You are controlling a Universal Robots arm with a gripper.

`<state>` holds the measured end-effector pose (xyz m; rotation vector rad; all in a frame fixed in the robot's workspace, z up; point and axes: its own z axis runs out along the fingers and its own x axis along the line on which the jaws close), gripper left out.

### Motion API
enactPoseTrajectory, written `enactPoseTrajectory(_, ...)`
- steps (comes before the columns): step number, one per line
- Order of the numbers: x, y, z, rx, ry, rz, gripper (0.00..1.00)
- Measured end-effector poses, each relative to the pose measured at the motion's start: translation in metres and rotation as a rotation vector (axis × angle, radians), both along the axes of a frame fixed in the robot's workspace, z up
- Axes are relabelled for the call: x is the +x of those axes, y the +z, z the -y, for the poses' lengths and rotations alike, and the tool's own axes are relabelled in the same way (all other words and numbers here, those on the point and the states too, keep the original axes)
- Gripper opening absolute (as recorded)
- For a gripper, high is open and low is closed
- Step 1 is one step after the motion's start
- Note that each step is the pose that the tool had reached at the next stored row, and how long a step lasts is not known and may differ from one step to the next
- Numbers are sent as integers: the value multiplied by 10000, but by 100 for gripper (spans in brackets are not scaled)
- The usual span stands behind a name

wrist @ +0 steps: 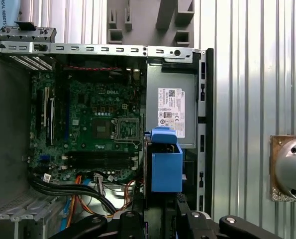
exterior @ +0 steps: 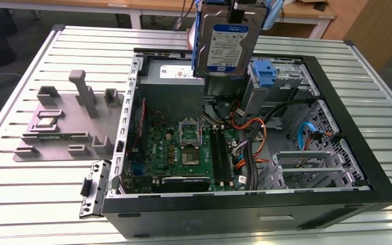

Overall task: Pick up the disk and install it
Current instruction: 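Pick up the disk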

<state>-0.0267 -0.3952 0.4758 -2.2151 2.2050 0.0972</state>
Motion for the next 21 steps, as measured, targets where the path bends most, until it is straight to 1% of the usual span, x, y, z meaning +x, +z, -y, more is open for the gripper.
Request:
enactPoseTrajectory(10, 0, 1, 9, -2, 1, -1, 35)
enactPoseTrajectory(13, 1, 1, 19, -3, 2, -1, 35)
enactPoseTrajectory(17, 1, 1, 58, -2, 1, -1, 35)
enactPoseTrajectory(21, 1, 0, 122, -3, 1, -1, 35)
